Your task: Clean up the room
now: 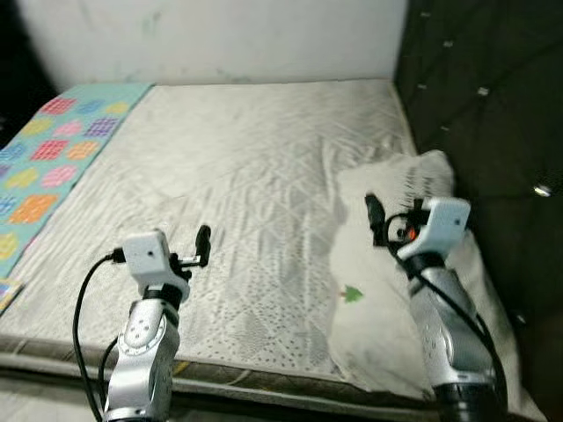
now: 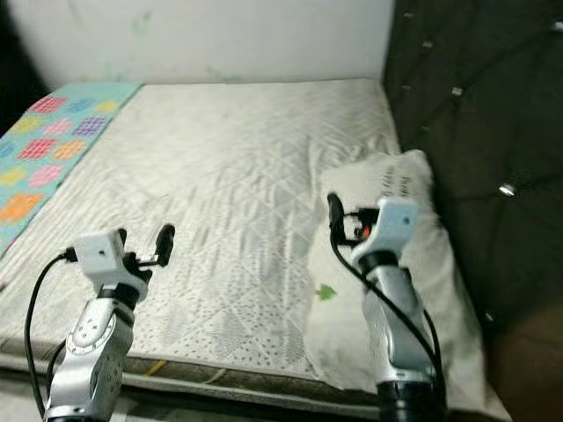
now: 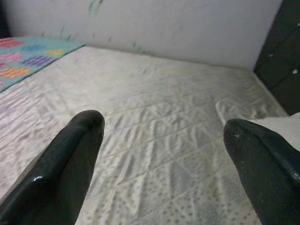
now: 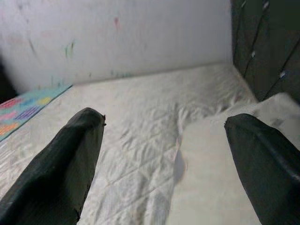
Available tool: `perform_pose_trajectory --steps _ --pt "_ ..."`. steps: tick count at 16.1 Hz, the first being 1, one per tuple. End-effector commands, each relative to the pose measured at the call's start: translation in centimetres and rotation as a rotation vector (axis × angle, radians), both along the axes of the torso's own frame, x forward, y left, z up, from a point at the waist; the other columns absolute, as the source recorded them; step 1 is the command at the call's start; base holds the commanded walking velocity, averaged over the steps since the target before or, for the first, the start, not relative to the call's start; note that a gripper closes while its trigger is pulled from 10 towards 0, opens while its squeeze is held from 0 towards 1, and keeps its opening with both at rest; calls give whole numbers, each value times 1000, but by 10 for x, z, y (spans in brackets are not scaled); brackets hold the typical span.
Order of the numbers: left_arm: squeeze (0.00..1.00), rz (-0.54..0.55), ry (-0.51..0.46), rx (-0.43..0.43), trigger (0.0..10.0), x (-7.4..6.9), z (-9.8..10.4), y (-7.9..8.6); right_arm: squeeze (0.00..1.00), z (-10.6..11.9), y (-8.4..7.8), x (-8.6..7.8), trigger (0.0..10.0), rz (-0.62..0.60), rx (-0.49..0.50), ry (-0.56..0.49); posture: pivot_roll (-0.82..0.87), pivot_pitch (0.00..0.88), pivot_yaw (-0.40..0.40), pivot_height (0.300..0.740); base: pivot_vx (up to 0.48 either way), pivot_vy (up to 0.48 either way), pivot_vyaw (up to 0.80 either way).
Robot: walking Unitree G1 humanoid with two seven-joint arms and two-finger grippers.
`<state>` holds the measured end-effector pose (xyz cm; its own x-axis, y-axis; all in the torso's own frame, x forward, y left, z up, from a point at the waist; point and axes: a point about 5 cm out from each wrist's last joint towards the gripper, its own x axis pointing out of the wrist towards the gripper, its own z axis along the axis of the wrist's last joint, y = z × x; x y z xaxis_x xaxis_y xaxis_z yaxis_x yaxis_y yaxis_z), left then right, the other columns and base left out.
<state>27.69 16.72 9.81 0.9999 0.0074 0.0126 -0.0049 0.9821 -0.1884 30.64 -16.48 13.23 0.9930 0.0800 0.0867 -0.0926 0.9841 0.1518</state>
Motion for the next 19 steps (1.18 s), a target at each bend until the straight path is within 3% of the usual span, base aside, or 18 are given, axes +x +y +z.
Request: perform_pose_trajectory --steps 1,7,19 --pt "0 2 -18 4 10000 -1 5 2 0 6 7 -2 10000 33 -9 -21 -186 0 101 740 0 0 0" --pt "0 -21 -28 -12 10000 2 8 -3 0 3 10 -4 10000 32 -17 -3 -197 0 105 740 0 0 0" --pt "0 -22 -25 -25 10000 4 7 -5 0 1 9 -3 10000 31 -50 12 -202 0 102 740 0 351 0"
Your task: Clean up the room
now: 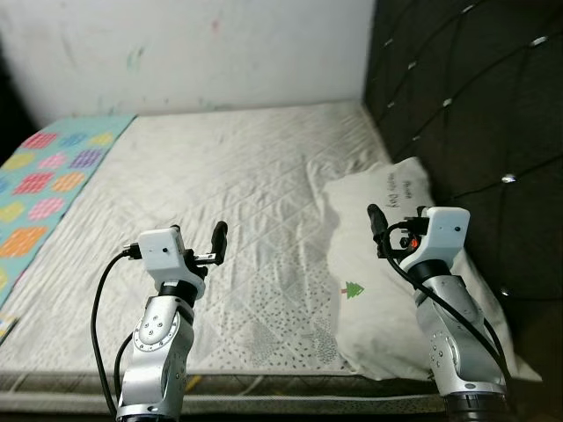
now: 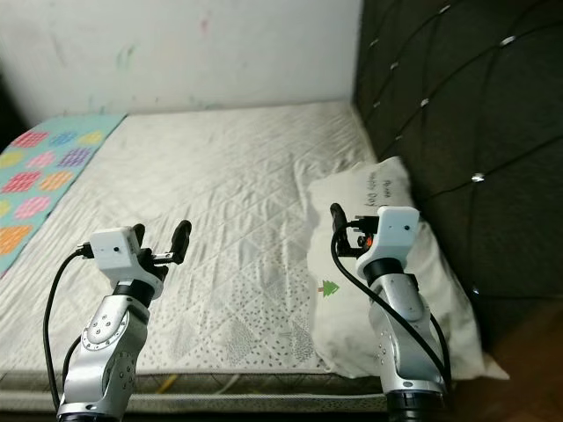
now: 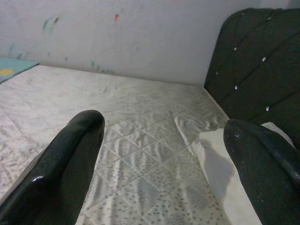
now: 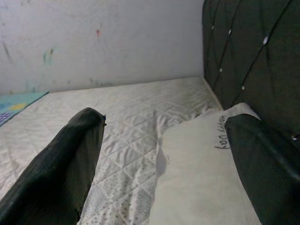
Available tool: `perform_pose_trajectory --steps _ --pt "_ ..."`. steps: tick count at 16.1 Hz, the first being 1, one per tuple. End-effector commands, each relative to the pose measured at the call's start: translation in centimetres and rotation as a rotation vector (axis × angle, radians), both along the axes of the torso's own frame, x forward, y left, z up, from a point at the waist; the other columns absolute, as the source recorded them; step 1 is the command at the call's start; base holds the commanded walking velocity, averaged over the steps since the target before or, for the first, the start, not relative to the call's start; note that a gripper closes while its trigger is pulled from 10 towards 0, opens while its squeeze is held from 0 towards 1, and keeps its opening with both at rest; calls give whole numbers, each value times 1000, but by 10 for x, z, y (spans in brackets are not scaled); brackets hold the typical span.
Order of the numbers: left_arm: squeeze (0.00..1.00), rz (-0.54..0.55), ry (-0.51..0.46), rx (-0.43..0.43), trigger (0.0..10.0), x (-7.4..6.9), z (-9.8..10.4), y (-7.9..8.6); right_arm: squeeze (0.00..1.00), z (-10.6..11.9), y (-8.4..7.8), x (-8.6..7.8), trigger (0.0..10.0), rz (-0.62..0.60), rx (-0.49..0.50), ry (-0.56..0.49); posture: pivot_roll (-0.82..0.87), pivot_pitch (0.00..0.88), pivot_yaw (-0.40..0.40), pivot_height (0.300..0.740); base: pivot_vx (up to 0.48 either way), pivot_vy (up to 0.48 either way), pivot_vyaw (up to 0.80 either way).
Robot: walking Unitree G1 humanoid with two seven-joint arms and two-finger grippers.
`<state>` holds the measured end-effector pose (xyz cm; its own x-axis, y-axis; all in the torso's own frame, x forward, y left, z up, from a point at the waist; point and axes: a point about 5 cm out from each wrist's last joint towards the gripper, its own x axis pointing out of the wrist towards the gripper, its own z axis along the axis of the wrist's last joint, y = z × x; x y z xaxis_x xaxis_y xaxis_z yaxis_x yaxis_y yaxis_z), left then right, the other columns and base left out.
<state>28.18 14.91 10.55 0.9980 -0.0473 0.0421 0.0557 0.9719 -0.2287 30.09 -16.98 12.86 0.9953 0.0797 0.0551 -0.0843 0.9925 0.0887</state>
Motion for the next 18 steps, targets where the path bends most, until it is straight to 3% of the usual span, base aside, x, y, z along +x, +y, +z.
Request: perform_pose_trajectory --steps 1,18 --pt "0 35 4 17 10000 -1 0 13 0 4 13 2 10000 36 15 -13 -204 0 101 740 0 405 0" --pt "0 41 10 13 10000 2 -2 12 0 5 12 7 10000 43 -12 -13 -206 0 93 740 0 461 0"
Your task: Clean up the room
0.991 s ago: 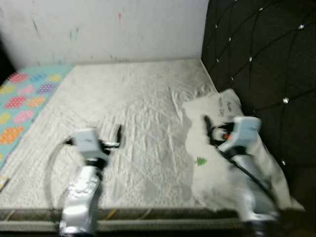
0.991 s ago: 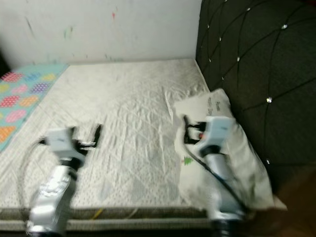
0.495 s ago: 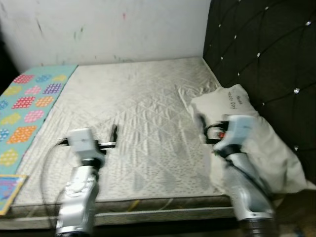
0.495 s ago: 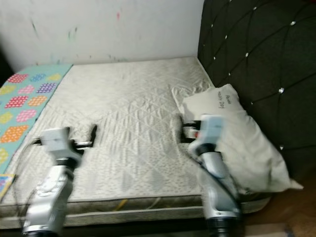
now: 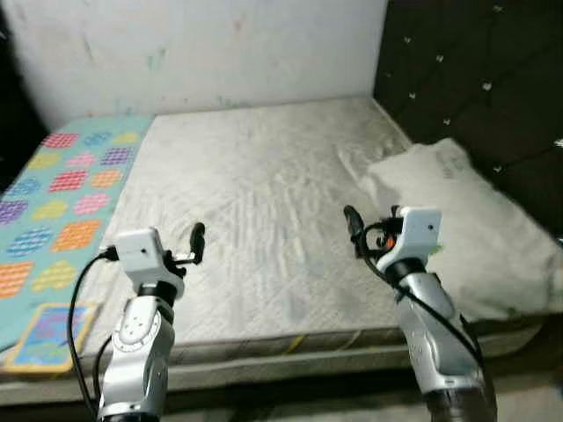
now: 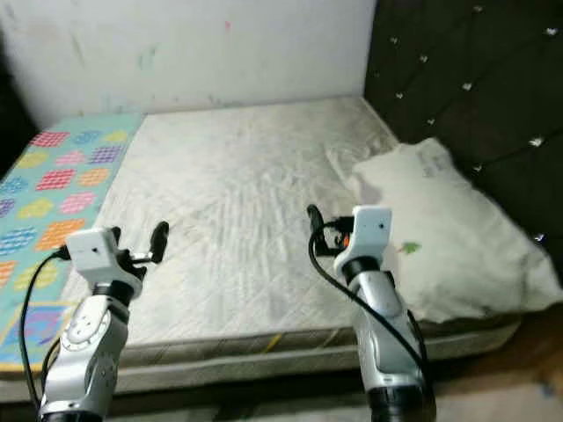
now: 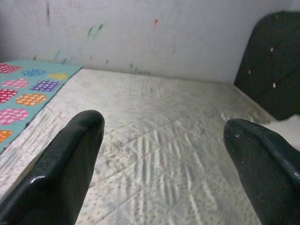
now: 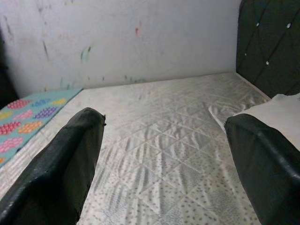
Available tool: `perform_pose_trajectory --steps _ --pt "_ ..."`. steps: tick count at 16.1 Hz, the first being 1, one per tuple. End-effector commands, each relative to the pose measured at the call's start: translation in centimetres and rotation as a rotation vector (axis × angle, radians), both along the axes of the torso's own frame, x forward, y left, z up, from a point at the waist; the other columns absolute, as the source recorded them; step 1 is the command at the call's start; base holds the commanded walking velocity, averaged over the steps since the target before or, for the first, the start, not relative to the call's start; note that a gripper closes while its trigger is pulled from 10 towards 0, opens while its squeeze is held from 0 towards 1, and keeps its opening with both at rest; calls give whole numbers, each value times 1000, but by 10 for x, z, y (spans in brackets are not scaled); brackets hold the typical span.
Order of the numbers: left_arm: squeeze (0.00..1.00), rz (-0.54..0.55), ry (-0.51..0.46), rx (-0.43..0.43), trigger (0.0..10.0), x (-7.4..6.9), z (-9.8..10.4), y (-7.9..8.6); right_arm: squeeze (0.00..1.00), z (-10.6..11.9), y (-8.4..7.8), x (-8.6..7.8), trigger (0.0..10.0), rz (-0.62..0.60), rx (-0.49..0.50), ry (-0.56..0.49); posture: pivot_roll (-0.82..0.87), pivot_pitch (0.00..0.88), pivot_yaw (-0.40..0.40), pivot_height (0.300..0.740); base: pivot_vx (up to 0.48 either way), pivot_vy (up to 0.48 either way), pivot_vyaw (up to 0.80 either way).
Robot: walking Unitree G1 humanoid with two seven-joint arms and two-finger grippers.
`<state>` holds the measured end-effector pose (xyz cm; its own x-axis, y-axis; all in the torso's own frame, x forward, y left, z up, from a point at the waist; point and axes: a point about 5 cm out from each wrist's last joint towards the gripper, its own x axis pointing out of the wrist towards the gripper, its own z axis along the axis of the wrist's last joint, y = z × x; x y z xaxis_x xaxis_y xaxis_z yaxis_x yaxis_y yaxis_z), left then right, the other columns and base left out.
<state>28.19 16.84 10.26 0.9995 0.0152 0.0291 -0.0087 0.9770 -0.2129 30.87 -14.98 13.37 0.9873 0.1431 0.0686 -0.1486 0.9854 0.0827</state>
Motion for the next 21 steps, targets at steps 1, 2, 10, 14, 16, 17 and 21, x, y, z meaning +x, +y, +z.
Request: perform_pose_trajectory --steps 1,2,10,14,16,17,21 --pt "0 -22 -2 -4 10000 2 1 -7 0 0 -8 0 10000 -22 -8 0 -209 0 92 740 0 480 0" --pt "0 -21 -1 -4 10000 2 1 -7 0 1 -8 0 10000 -21 -9 -2 -209 0 92 740 0 480 0" --pt "0 -71 -35 -28 10000 0 5 -11 0 1 -9 2 10000 -21 -16 -1 -212 0 91 740 0 300 0" --pt "0 -95 -54 -36 10000 0 7 -11 0 1 -8 2 10000 -22 -17 -2 -215 0 94 740 125 0 0" --pt "0 -102 -57 -39 10000 -1 8 -12 0 0 -8 1 10000 -21 -18 -2 -215 0 95 740 302 0 0" --pt "0 -103 -57 -40 10000 -1 8 -12 0 0 -8 1 10000 -21 -18 -2 -216 0 95 740 319 0 0" --pt "0 -110 -56 -43 10000 0 7 -13 0 0 -8 2 10000 -20 -20 -3 -216 0 96 740 316 0 0"
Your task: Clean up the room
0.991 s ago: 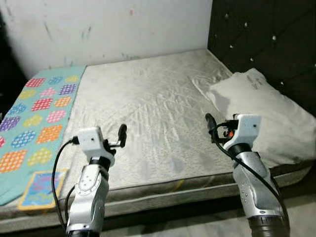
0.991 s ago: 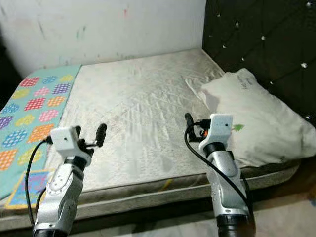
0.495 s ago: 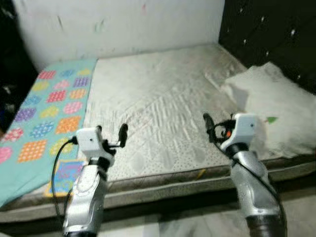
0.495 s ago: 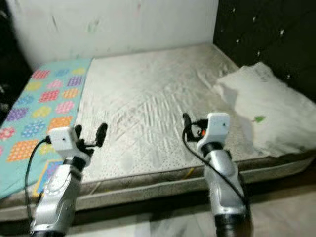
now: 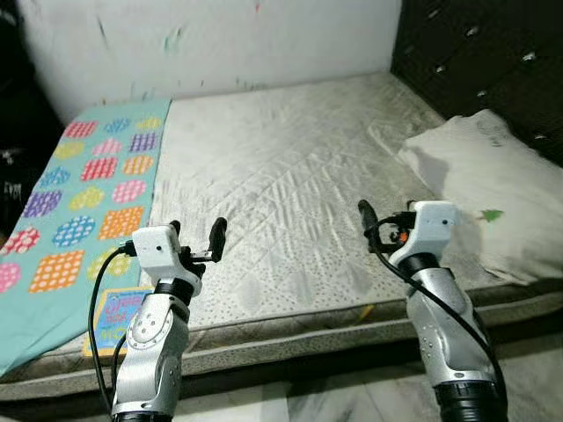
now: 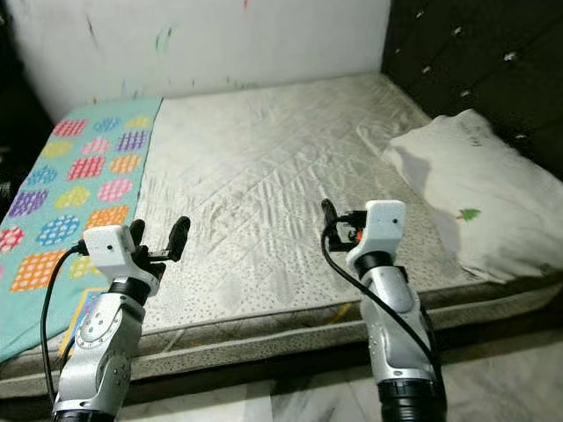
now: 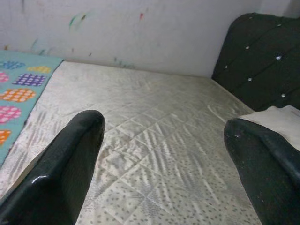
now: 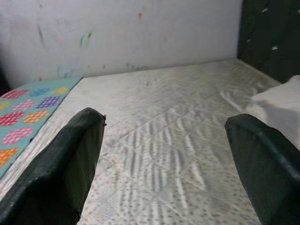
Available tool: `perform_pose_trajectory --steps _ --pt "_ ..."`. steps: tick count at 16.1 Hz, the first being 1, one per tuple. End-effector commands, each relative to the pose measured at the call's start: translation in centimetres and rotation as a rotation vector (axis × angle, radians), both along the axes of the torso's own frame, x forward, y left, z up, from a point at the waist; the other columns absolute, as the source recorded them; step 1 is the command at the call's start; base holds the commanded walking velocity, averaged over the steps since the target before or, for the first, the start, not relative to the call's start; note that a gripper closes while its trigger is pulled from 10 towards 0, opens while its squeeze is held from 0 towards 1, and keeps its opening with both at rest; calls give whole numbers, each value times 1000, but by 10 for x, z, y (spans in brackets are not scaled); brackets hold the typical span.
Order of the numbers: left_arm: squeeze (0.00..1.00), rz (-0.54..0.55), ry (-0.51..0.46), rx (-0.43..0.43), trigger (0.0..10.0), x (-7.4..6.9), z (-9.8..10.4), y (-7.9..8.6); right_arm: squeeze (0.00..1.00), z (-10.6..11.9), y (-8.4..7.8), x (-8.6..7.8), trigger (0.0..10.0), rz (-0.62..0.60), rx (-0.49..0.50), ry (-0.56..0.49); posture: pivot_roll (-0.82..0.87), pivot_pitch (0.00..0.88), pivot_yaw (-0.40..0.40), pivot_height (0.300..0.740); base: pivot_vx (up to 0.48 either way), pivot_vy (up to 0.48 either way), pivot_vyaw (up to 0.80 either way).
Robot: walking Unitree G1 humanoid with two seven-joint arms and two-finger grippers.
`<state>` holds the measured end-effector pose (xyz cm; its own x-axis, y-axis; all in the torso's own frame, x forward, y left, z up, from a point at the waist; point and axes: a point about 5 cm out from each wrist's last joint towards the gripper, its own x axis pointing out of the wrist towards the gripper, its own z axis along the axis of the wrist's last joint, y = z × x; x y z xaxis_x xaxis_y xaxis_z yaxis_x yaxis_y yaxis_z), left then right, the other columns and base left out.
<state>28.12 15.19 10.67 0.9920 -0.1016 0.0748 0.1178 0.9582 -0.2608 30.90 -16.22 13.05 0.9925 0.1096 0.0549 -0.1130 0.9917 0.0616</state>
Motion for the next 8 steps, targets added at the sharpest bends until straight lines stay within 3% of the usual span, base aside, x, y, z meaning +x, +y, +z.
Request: perform_pose_trajectory --steps 1,2,8 --pt "0 10 -13 8 10000 0 3 4 0 3 5 1 10000 15 3 -14 -216 0 99 740 315 0 0" --pt "0 9 -11 7 10000 0 3 4 0 3 5 1 10000 15 3 -13 -216 0 99 740 315 0 0" --pt "0 44 17 8 10000 1 0 6 0 0 2 -1 10000 5 -1 -8 -218 0 106 740 0 0 0"
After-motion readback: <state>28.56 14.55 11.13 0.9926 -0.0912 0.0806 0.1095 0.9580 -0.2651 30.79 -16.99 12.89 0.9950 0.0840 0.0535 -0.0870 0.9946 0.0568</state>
